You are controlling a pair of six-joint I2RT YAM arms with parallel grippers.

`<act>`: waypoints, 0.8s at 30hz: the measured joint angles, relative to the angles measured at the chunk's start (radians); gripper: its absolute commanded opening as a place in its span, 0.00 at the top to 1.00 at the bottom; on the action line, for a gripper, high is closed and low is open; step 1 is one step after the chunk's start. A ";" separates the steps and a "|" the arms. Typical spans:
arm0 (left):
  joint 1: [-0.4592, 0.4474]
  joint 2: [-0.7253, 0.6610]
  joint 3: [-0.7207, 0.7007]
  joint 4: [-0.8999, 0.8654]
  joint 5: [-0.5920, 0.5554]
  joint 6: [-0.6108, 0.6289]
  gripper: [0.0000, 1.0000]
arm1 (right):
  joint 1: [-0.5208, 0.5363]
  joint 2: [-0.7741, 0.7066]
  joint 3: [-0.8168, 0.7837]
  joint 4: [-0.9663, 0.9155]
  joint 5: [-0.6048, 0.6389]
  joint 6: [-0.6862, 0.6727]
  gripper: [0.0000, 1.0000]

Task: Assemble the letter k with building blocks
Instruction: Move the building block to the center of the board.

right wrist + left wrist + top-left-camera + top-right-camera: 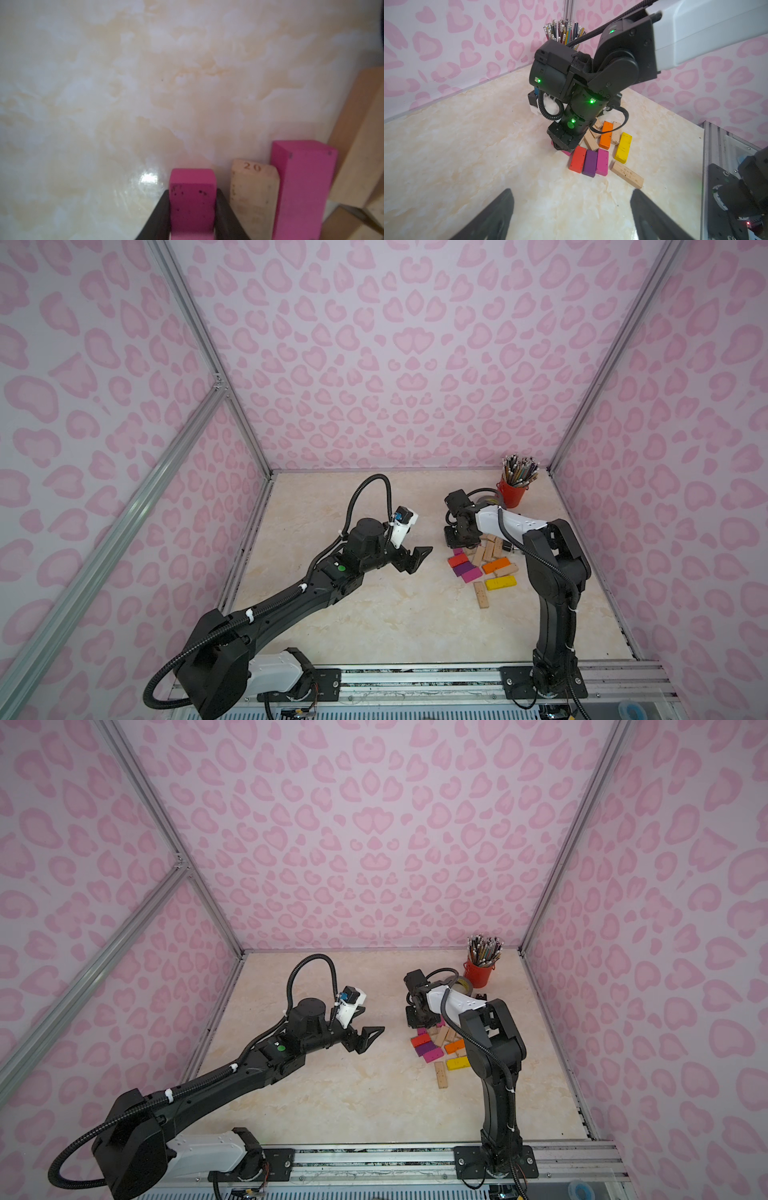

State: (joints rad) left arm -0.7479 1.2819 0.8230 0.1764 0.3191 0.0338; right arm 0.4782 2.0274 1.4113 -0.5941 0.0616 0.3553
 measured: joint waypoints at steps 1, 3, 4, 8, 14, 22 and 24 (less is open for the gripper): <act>0.001 0.000 0.000 0.000 0.000 0.000 0.10 | -0.001 0.001 0.000 -0.001 0.000 0.000 0.65; 0.002 0.000 0.000 0.000 0.000 0.000 0.11 | -0.001 0.002 0.000 0.000 0.000 0.000 0.67; 0.002 0.000 0.000 0.000 0.000 0.000 0.11 | -0.001 0.002 0.000 -0.001 0.000 0.000 0.69; 0.005 -0.002 -0.005 -0.001 0.000 0.000 0.11 | 0.002 0.002 0.000 0.001 0.002 0.007 0.71; 0.021 -0.035 -0.035 0.006 -0.001 -0.015 0.15 | 0.018 -0.040 -0.030 0.026 0.013 0.076 0.75; 0.130 -0.127 -0.101 0.032 -0.112 -0.134 0.16 | 0.147 0.016 -0.007 0.241 -0.046 0.317 0.76; 0.188 -0.167 -0.134 0.034 -0.159 -0.182 0.16 | 0.184 0.066 0.045 0.275 -0.048 0.368 0.77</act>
State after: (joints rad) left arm -0.5598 1.1149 0.6895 0.2108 0.1600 -0.1478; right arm 0.6621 2.0937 1.4567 -0.3195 0.0139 0.7235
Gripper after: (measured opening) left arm 0.839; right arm 0.301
